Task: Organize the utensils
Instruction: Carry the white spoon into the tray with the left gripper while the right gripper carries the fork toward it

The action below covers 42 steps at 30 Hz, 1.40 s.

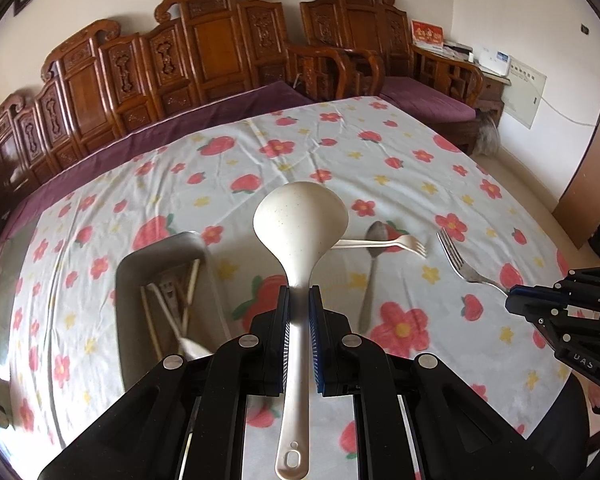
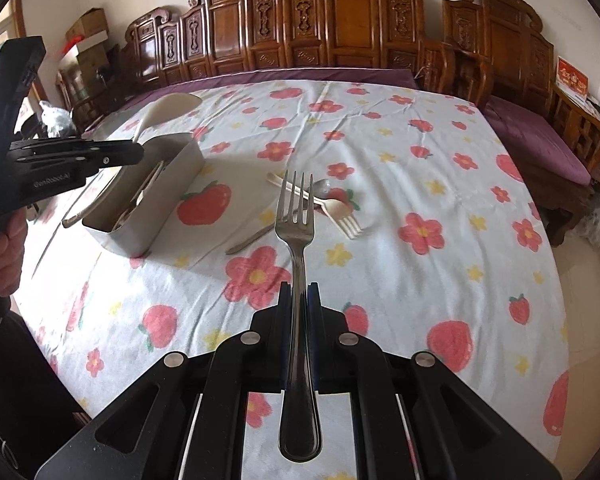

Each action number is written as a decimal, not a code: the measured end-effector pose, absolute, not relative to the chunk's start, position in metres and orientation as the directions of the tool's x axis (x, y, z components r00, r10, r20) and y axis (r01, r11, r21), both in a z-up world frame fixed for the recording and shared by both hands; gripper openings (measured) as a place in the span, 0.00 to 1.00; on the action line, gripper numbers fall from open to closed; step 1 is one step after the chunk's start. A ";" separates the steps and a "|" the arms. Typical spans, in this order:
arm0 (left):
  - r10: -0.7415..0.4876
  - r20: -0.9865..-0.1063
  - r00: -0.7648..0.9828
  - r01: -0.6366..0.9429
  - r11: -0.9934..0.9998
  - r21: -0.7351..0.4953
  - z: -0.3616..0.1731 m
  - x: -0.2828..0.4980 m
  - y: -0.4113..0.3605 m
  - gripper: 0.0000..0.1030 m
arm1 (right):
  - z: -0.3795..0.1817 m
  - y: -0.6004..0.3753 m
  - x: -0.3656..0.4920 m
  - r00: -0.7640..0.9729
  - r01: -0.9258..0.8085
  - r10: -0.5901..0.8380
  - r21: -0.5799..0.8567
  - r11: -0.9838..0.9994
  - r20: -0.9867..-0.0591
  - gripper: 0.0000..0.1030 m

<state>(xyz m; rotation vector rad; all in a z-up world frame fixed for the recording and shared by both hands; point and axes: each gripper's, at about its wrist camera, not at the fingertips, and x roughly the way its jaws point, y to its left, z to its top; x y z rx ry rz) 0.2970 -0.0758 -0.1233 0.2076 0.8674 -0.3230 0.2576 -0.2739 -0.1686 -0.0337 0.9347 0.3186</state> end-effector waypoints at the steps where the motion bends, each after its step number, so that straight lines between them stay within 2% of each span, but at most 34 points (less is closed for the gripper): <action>1: -0.192 -0.772 0.606 0.354 0.934 0.046 -0.123 0.297 -0.070 0.08 | -0.168 -0.270 0.259 0.549 -0.289 0.256 0.106 0.951 -0.796 0.09; 14: -0.213 -0.741 0.637 0.261 0.964 -0.052 -0.128 0.307 0.004 0.08 | -0.156 -0.196 0.287 0.532 -0.370 0.317 0.121 0.921 -0.785 0.09; 22: -0.217 -0.710 0.670 0.238 0.969 -0.070 -0.128 0.304 0.029 0.08 | -0.161 -0.149 0.298 0.516 -0.427 0.313 0.077 0.901 -0.797 0.09; 30: -0.216 -0.726 0.652 0.197 0.974 -0.113 -0.150 0.318 0.051 0.08 | -0.174 -0.127 0.311 0.498 -0.430 0.315 0.086 0.899 -0.808 0.09; 34: -0.189 -0.736 0.650 0.180 0.979 -0.092 -0.160 0.328 0.055 0.08 | -0.170 -0.122 0.313 0.509 -0.434 0.332 0.096 0.896 -0.794 0.09; 37: -0.213 -0.739 0.639 0.170 0.976 -0.134 -0.165 0.334 0.061 0.08 | -0.168 -0.117 0.314 0.511 -0.442 0.338 0.095 0.892 -0.791 0.09; 42: -0.206 -0.738 0.642 0.159 0.978 -0.135 -0.167 0.335 0.066 0.09 | -0.166 -0.107 0.315 0.514 -0.442 0.343 0.100 0.892 -0.786 0.09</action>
